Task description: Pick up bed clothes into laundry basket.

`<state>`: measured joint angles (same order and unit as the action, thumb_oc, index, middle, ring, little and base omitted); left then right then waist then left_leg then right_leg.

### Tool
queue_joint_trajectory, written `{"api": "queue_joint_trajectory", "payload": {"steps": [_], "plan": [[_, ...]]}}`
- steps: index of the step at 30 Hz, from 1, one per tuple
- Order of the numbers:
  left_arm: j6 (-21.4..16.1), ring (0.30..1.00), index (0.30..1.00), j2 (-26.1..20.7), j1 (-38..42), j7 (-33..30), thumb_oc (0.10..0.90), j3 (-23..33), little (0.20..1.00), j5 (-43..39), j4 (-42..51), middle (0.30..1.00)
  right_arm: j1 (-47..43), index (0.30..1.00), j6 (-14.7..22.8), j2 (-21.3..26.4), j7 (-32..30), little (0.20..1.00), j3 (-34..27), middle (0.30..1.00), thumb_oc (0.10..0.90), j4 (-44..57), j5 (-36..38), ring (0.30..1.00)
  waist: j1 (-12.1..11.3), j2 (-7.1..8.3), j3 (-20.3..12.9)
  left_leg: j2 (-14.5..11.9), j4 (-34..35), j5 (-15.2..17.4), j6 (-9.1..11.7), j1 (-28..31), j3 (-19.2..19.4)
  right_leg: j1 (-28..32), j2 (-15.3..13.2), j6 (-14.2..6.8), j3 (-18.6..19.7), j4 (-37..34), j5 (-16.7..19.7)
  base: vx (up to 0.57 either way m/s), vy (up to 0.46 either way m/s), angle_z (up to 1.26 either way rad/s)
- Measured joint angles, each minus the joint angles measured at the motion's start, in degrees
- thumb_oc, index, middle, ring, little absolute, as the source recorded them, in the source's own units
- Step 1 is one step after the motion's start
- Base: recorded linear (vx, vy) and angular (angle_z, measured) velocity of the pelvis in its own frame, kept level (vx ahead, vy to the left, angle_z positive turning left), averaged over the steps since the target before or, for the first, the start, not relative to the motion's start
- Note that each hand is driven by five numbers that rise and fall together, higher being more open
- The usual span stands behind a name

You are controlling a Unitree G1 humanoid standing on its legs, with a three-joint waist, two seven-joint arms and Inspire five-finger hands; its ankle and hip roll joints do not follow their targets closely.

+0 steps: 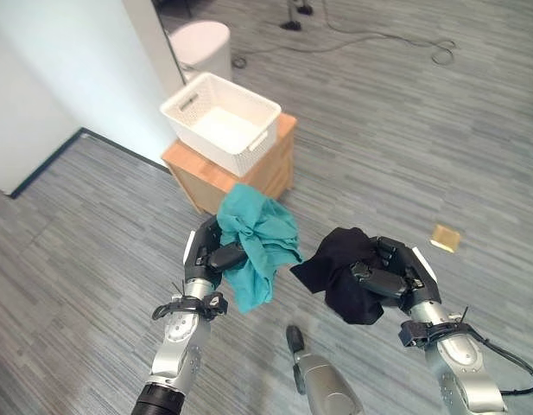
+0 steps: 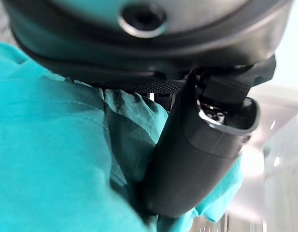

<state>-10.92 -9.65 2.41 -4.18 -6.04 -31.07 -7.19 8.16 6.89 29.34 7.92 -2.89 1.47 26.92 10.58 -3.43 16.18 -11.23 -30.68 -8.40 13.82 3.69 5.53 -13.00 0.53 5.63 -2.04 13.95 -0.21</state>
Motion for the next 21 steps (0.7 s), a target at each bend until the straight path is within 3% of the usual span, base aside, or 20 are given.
{"api": "queue_joint_trajectory", "payload": {"steps": [1, 2, 3, 4, 7, 8, 9, 10, 11, 12, 13, 14, 15, 16, 17, 18, 19, 20, 21], "plan": [[-0.14, 0.3, 0.3, -0.19, -0.45, -0.26, 0.4, 1.06, 0.3, -0.44, 0.97, 0.3, 1.08, 0.3, -0.01, -0.12, 0.02, 0.3, -0.78, 0.3, 0.4, 0.38, 0.68, 0.3, -0.88, 1.77, 0.93, -0.43, -8.11, -6.93, -0.69, -4.08, -0.33, 0.59, -0.23, 1.23, 0.71, 1.75, -1.41, 0.12, -0.189, -0.02], [-0.61, 0.3, 0.3, 0.01, -2.2, -0.65, 0.4, 2.6, 0.3, -0.97, 1.31, 0.3, 1.72, 0.3, -0.23, -0.27, 0.01, 0.3, -0.85, 0.3, 0.4, 0.27, 0.74, 0.3, -2.99, 3.14, 1.26, -1.08, -13.59, -11.05, 1.22, -6.72, -0.92, 2.51, -0.29, 0.61, 1.54, 1.73, -2.45, 0.2, -0.24, -0.23], [-0.61, 0.3, 0.3, -0.52, -3.42, -1.12, 0.4, 4.28, 0.3, -1.21, 1.21, 0.3, 2.05, 0.3, -0.14, -0.59, -0.13, 0.3, -0.5, 0.3, 0.4, 0.25, 1.11, 0.3, -3.44, 4.59, 1.07, -0.83, -14.34, -8.48, -0.13, -8.71, -0.6, 3.87, -0.36, 1.56, 2.04, 1.07, -3.11, 0.2, -0.154, -0.2], [-0.57, 0.3, 0.3, -1.7, -4.18, -1.58, 0.4, 5.25, 0.3, -1.56, 0.95, 0.3, 3.16, 0.3, -0.03, -0.81, -0.08, 0.3, -0.75, 0.3, 0.4, 0.99, 1.25, 0.3, -3.44, 5.73, 0.99, -1.33, -14.44, -4.46, -3.6, -11.83, 3.39, 6.07, -0.18, 1.58, 2.25, -0.66, -3.34, 0.23, -0.104, -0.04], [-0.54, 0.3, 0.3, -2.1, -4.91, -1.71, 0.4, 7.15, 0.3, -1.61, 0.89, 0.3, 3.68, 0.3, -0.1, -1.2, -0.09, 0.3, -1.08, 0.3, 0.4, 1.23, 1.23, 0.3, -3.51, 7.0, 1.05, -0.83, -5.88, 0.47, -5.96, -15.21, 10.12, 11.23, 1.16, 1.4, 3.51, -5.85, -1.48, 0.24, -0.001, -0.22], [-0.52, 0.3, 0.3, -2.41, -4.83, -1.74, 0.4, 6.92, 0.3, -1.59, 0.92, 0.3, 4.82, 0.3, -0.05, -3.2, -0.13, 0.3, -2.07, 0.3, 0.4, 1.36, 1.48, 0.3, -2.17, 6.36, 0.9, -2.48, 6.22, -0.01, -6.73, -13.03, 15.38, 12.99, 3.18, -4.82, 2.87, -5.2, -2.3, 0.24, 0.076, -0.32], [-0.53, 0.3, 0.3, -2.26, -4.52, -1.74, 0.4, 6.9, 0.3, -1.58, 0.92, 0.3, 4.7, 0.3, -0.04, -2.94, -0.28, 0.3, -2.09, 0.3, 0.4, 1.51, 1.73, 0.3, -1.5, 5.19, 1.11, -3.53, 9.41, -1.74, -6.91, -12.87, 14.96, 10.93, 4.72, -5.57, 3.33, -0.5, -2.68, 0.16, 0.055, -0.48], [-0.55, 0.3, 0.3, -1.87, -4.03, -1.77, 0.4, 6.84, 0.3, -1.57, 0.98, 0.3, 4.52, 0.3, 0.05, -1.29, -0.29, 0.3, -2.02, 0.3, 0.4, 2.22, 2.07, 0.3, -1.2, 2.18, 1.13, -6.01, 12.43, -4.67, -8.58, -13.18, 12.79, 5.63, 6.64, -5.31, 5.16, 8.62, -6.5, 0.16, 0.047, -0.71], [-1.03, 0.3, 0.3, -2.01, -2.59, -1.75, 0.4, 6.93, 0.3, -1.38, 0.67, 0.3, 4.98, 0.3, 0.46, 3.62, -0.11, 0.3, -2.31, 0.3, 0.4, 4.98, 2.18, 0.3, 0.22, 0.37, -0.12, -8.73, 14.52, -6.38, -7.78, -12.95, 6.42, 3.84, 5.39, 1.98, 7.56, 12.04, -12.29, 0.16, 0.056, -0.39], [0.06, 0.3, 0.3, -1.83, -0.23, -1.83, 0.4, 5.81, 0.3, -1.26, -1.42, 0.3, 5.77, 0.3, 0.27, 3.61, -0.75, 0.3, -3.66, 0.3, 0.4, 4.58, 2.25, 0.3, 2.18, -0.26, 0.56, -8.22, 16.6, -5.98, -6.31, -12.34, 3.31, 5.6, 5.12, 1.55, 6.61, 11.63, -12.62, 0.26, 0.088, -0.19], [0.52, 0.3, 0.3, -2.08, 1.27, -1.67, 0.4, 4.94, 0.3, -0.23, -1.41, 0.3, 5.88, 0.3, -0.64, 2.78, -1.44, 0.3, -3.6, 0.3, 0.4, 3.35, 2.24, 0.3, 2.54, 1.55, -0.15, -4.9, 19.4, -4.64, -4.85, -11.14, 2.23, 7.99, 3.27, 1.17, 7.99, 9.02, -12.47, 0.29, 0.096, 0.11], [0.04, 0.3, 0.3, -2.08, 1.52, -1.56, 0.4, 4.15, 0.3, -0.2, -0.16, 0.3, 6.66, 0.3, -0.7, 2.71, -1.33, 0.3, -3.31, 0.3, 0.4, 3.42, 2.26, 0.3, 2.36, 2.57, -0.47, -1.06, 26.74, -3.45, -4.79, -9.73, 0.96, 10.67, 2.33, -0.72, 8.2, 5.02, -11.17, 0.31, 0.112, -0.11], [-0.15, 0.3, 0.3, -2.13, 2.17, -1.53, 0.4, 3.53, 0.3, -0.18, 0.75, 0.3, 7.58, 0.3, -0.69, 2.3, -0.96, 0.3, -2.94, 0.3, 0.4, 3.42, 2.25, 0.3, 2.1, 4.15, -0.58, 1.01, 30.21, -3.21, -5.74, -9.92, 2.83, 14.48, 1.4, -0.68, 7.89, 0.3, -10.17, 0.33, 0.111, 0.18], [-0.15, 0.3, 0.3, -2.49, 2.36, -1.59, 0.4, 2.44, 0.3, -0.15, 0.68, 0.3, 9.22, 0.3, -0.66, 0.76, -0.86, 0.3, -3.23, 0.3, 0.4, 3.41, 2.26, 0.3, 1.76, 5.23, -1.35, 1.26, 33.58, -2.95, -6.15, -10.96, 8.24, 19.22, 1.44, -1.2, 6.71, -5.53, -9.26, 0.42, 0.135, 0.28], [-0.15, 0.3, 0.3, -2.82, 2.3, -1.6, 0.4, 2.11, 0.3, -0.14, 0.51, 0.3, 9.84, 0.3, -0.66, 0.05, -0.85, 0.3, -3.2, 0.3, 0.4, 3.38, 2.24, 0.3, 1.03, 5.61, -1.99, 1.13, 35.4, -2.94, -6.23, -11.83, 10.26, 21.2, 1.72, -1.12, 6.48, -7.91, -9.21, 0.4, 0.142, 0.02], [-0.15, 0.3, 0.3, -3.89, 1.16, -1.91, 0.4, 2.19, 0.3, -0.12, 0.39, 0.3, 9.24, 0.3, -0.66, -1.21, -0.72, 0.3, -2.96, 0.3, 0.4, 2.99, 2.22, 0.3, -0.7, 6.01, -2.9, 2.86, 35.24, -2.19, -7.47, -13.42, 7.6, 24.62, 1.84, -1.13, 8.91, -11.26, -9.21, 0.42, 0.187, -0.51], [-0.12, 0.3, 0.3, -4.66, -0.71, -2.79, 0.4, 2.27, 0.3, -0.14, 0.19, 0.3, 8.1, 0.3, -0.34, -2.03, -0.54, 0.3, -3.06, 0.3, 0.4, 1.99, 2.24, 0.3, -1.31, 5.98, -3.37, 7.02, 35.11, -1.56, -10.64, -13.09, 6.2, 28.32, 0.29, -1.99, 10.42, -13.94, -9.71, 0.37, 0.273, -0.71], [-0.13, 0.3, 0.3, -4.38, -2.45, -2.83, 0.4, 2.26, 0.3, -0.15, 0.03, 0.3, 8.4, 0.3, -0.2, -2.04, -0.57, 0.3, -3.32, 0.3, 0.4, 1.25, 2.21, 0.3, -1.22, 4.26, -4.48, 9.7, 34.97, -1.76, -15.8, -12.26, 7.45, 30.2, 0.17, -3.89, 11.08, -14.18, -10.84, 0.42, 0.362, -0.6], [-0.12, 0.3, 0.3, -4.38, -3.7, -2.81, 0.4, 2.27, 0.3, -0.15, 0.08, 0.3, 9.15, 0.3, -0.19, -2.04, -0.52, 0.3, -3.28, 0.3, 0.4, 1.26, 2.18, 0.3, -1.02, 2.98, -5.25, 10.35, 35.73, -3.6, -18.97, -10.9, 8.39, 31.25, 0.39, -5.67, 11.95, -14.1, -11.89, 0.33, 0.328, -0.7]]}}
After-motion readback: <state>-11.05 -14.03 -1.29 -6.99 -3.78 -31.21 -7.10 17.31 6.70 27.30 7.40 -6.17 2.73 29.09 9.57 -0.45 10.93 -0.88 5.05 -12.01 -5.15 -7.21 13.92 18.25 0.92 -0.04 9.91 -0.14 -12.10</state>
